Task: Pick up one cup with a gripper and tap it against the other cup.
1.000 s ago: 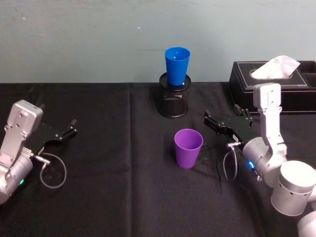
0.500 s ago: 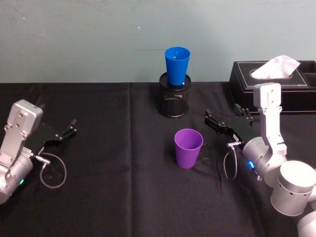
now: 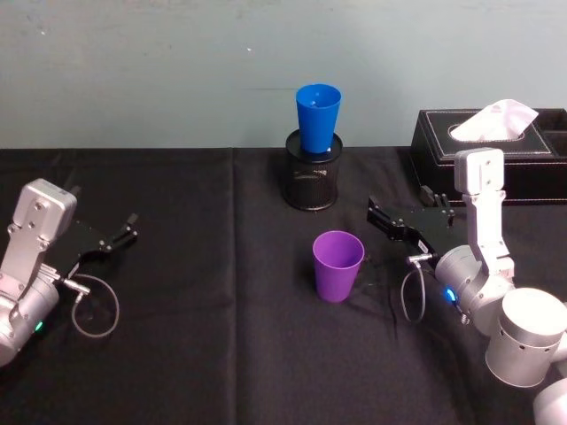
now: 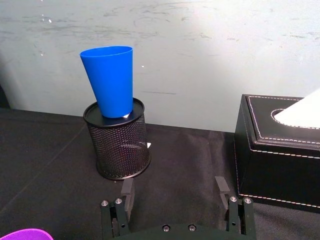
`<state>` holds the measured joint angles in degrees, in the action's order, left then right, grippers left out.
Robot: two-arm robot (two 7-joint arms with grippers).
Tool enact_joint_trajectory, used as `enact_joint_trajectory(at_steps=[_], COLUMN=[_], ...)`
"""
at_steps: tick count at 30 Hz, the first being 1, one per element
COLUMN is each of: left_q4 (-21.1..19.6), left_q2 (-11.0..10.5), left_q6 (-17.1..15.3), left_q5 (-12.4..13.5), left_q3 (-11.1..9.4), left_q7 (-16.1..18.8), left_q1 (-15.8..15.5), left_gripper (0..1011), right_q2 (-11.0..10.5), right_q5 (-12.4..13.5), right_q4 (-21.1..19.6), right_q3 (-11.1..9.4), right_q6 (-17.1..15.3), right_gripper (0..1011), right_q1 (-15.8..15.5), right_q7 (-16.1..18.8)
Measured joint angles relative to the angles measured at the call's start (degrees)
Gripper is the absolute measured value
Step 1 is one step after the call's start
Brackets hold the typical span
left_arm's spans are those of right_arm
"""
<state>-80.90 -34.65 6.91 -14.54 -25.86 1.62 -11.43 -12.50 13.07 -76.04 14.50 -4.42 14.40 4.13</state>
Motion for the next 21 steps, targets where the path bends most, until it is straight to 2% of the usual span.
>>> enact_joint_trajectory(at_steps=[21], left_q4=[0.0], left_q2=[0.0], left_q6=[0.0], left_q5=[0.0], left_q3=[0.0], left_q7=[0.0], left_q1=[0.0], left_gripper=[1000], right_q2=[0.0], right_q5=[0.0], right_q4=[0.0], right_q3=[0.0], right_q6=[0.0], right_gripper=[1003], right_q1=[0.0], right_q7=[-0.1])
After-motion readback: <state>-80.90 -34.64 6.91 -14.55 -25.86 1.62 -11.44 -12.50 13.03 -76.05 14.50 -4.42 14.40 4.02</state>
